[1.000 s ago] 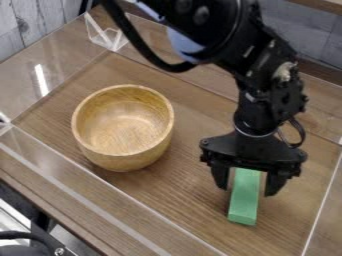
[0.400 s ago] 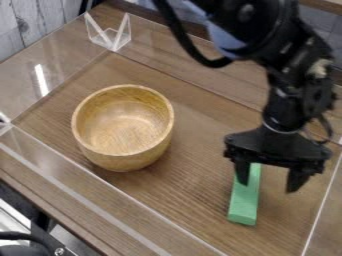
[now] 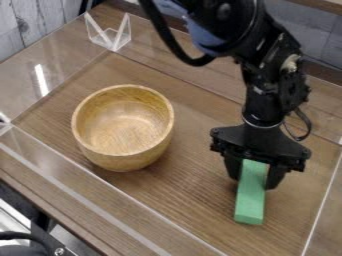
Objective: Put green object into wooden bowl
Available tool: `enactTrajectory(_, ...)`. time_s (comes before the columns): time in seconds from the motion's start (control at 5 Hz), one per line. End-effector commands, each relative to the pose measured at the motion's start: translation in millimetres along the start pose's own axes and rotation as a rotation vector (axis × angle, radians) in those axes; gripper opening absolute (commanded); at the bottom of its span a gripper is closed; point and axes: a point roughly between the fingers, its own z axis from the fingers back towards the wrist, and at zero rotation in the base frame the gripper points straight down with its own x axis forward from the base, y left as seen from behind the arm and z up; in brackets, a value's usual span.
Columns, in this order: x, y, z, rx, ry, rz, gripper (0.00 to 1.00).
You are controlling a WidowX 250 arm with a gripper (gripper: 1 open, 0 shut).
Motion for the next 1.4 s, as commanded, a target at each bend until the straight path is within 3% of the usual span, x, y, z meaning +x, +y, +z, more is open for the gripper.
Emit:
enactTrajectory(0.0, 16.0, -2.8, 15.0, -0.025, -0.021, -0.065, 0.0)
enactTrajectory(0.2, 24.9, -2.8, 32.1, -0.047, -0.01, -0.124, 0.0)
enactTrajectory(0.6, 20.1, -8.7, 102.1, -0.106, -0.008, -0.259, 0.0)
enactTrajectory(0.8, 11.8, -12.5, 81.5, -0.09, -0.008, -0.215, 1.0)
enactTrajectory(1.0, 3.3, -16.9, 58.8, -0.072, -0.005, -0.172, 1.0)
enactTrajectory(1.2, 9.6, -3.6, 78.0, -0.088, -0.019, -0.176, 0.0)
